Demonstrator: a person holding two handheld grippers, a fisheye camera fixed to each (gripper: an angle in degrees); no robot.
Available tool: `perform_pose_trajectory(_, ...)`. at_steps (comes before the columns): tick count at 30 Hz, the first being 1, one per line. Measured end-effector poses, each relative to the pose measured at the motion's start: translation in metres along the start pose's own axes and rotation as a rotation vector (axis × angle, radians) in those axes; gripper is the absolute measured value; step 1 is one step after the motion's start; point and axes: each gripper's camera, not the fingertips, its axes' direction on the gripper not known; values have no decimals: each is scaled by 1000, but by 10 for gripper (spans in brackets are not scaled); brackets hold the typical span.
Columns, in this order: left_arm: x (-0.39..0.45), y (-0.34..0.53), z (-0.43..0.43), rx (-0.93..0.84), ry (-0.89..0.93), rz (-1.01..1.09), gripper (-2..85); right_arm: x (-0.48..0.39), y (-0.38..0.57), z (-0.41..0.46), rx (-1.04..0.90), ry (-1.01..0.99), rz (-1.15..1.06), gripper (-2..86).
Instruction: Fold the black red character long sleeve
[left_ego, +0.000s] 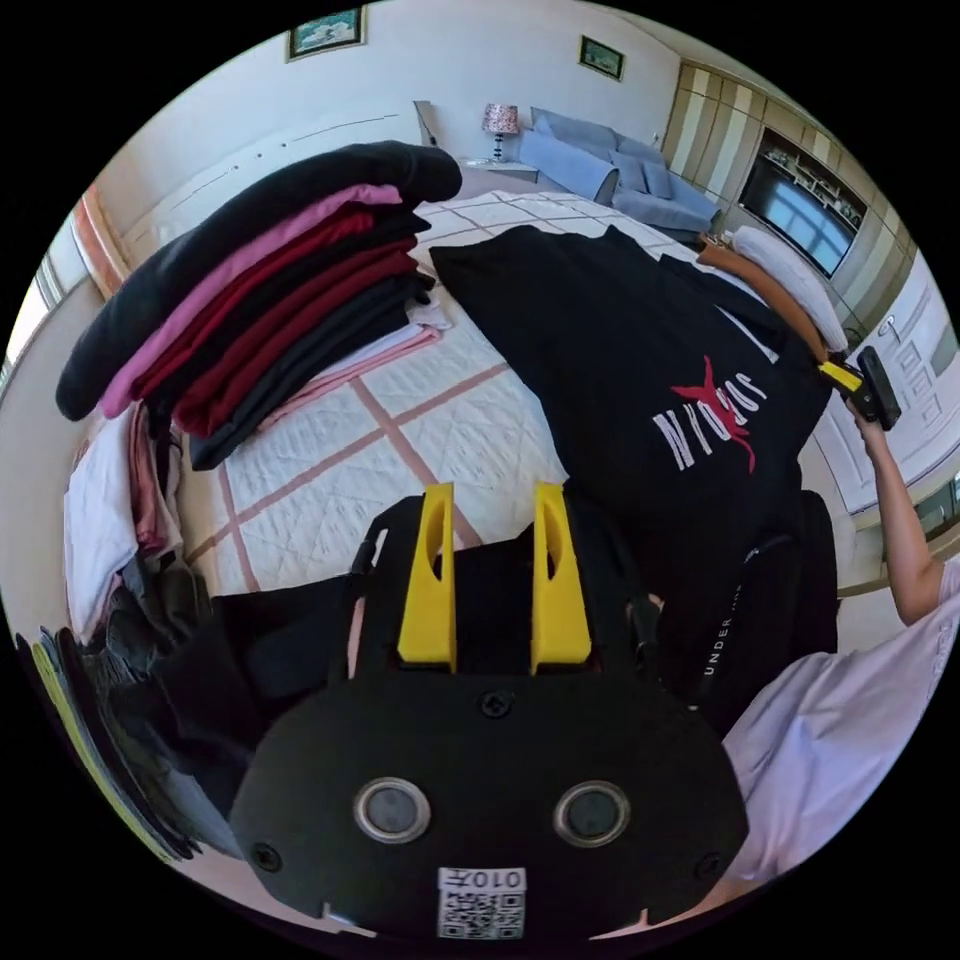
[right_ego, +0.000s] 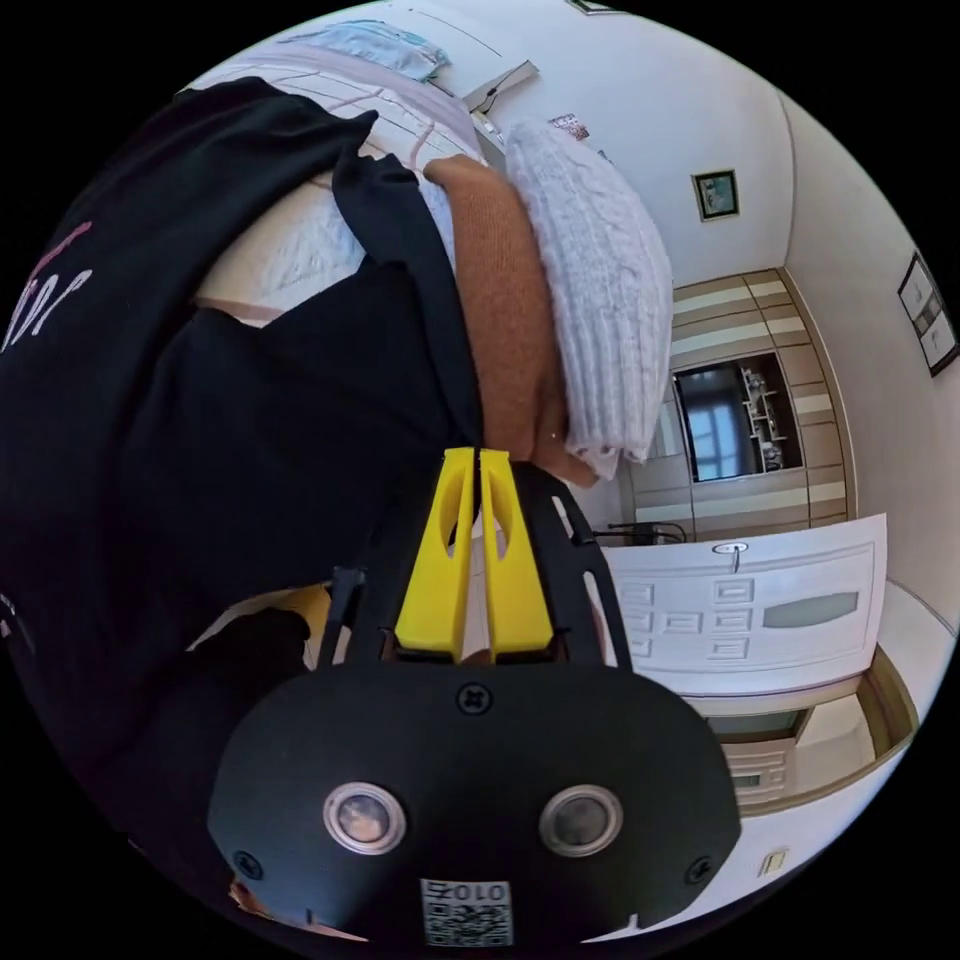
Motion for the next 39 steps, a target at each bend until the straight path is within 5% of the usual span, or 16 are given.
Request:
perform_pose_trajectory(5,4,-29,35,-85,125,87,154,-3,18,-28,144,-74,136,56)
perform_pose_trajectory(8,2,-37,40,-82,151,141,156,37,37,-41,250,-361,295,93)
perform_pose_trajectory(10,0,-39,40,-78,178,197,155,36,36,-54,410,-628,140,105)
perform_pose_trajectory(12,1,-41,35,-64,240,339,149,19,25,-51,440,-657,1,112)
perform_pose_trajectory(16,-3,-47,40,-146,253,447,140,-17,-9,-3,289,-647,-199,109)
perform_pose_trajectory(20,-9,-46,35,-198,273,509,97,-20,-8,29,234,-748,-177,68)
perform_pose_trajectory(29,-61,-29,23,-156,527,311,12,15,21,44,226,-818,-109,20)
perform_pose_trajectory(39,-90,-4,52,-129,690,63,61,20,39,93,179,-947,-80,68)
